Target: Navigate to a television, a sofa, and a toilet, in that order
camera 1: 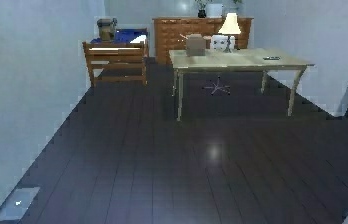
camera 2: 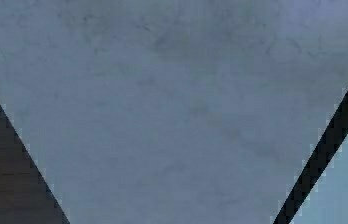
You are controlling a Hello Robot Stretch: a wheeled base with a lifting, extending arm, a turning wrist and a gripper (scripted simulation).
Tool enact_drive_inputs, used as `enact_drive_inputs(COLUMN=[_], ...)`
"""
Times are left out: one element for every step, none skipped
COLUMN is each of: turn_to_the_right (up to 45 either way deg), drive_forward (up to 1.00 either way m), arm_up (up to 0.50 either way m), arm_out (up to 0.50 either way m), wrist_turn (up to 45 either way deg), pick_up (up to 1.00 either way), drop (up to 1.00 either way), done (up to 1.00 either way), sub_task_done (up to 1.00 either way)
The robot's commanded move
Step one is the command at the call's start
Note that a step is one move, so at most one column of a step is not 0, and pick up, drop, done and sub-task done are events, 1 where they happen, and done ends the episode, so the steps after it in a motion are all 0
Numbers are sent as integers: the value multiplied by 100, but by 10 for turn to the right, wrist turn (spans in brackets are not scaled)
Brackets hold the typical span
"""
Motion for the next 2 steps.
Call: enact_drive_inputs(turn_to_the_right=[0, 300], drive_forward=[65, 0], arm_up=[0, 0], arm_out=[0, 0], wrist_turn=[0, 0], pick_up=[0, 0], drop=[0, 0], done=[0, 0], sub_task_done=[0, 0])
